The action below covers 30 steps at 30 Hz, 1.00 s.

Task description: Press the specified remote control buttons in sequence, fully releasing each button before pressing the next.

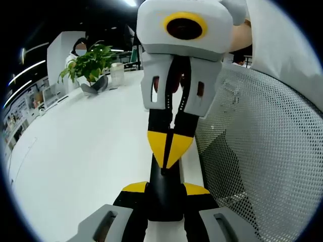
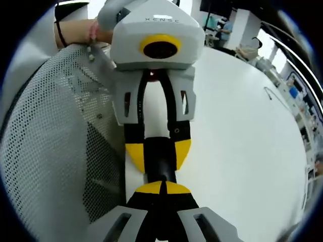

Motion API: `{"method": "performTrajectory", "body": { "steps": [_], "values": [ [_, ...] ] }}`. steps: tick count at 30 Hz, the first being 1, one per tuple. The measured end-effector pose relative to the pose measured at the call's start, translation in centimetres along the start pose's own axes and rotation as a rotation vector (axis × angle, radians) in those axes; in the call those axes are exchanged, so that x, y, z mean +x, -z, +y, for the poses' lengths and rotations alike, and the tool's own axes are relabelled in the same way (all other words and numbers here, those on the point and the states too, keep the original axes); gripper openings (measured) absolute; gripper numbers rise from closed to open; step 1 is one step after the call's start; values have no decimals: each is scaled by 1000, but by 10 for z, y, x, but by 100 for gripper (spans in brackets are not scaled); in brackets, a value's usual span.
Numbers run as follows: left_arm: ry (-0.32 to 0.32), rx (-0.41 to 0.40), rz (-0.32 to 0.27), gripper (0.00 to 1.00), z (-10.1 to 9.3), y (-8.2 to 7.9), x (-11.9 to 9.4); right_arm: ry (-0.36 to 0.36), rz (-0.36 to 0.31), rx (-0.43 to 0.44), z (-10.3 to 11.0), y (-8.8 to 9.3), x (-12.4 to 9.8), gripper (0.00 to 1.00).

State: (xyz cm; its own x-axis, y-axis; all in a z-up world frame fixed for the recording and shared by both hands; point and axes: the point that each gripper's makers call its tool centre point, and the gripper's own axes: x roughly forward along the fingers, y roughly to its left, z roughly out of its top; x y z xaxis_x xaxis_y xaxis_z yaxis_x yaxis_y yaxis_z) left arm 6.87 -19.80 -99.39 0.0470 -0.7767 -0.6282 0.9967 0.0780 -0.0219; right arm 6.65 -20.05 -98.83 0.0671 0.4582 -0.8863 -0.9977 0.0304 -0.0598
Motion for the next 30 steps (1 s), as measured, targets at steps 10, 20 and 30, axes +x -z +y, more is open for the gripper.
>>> {"method": "performTrajectory", "body": {
  "steps": [10, 20, 30],
  "values": [
    [0, 5, 5, 25, -1, 0, -1, 13, 41, -66, 0, -1, 1, 0],
    [-4, 5, 9, 25, 0, 0, -1, 26, -9, 20, -4, -1, -1, 0],
    [-9, 0, 8, 25, 0, -1, -1, 12, -16, -17, 0, -8, 1, 0]
  ]
}}
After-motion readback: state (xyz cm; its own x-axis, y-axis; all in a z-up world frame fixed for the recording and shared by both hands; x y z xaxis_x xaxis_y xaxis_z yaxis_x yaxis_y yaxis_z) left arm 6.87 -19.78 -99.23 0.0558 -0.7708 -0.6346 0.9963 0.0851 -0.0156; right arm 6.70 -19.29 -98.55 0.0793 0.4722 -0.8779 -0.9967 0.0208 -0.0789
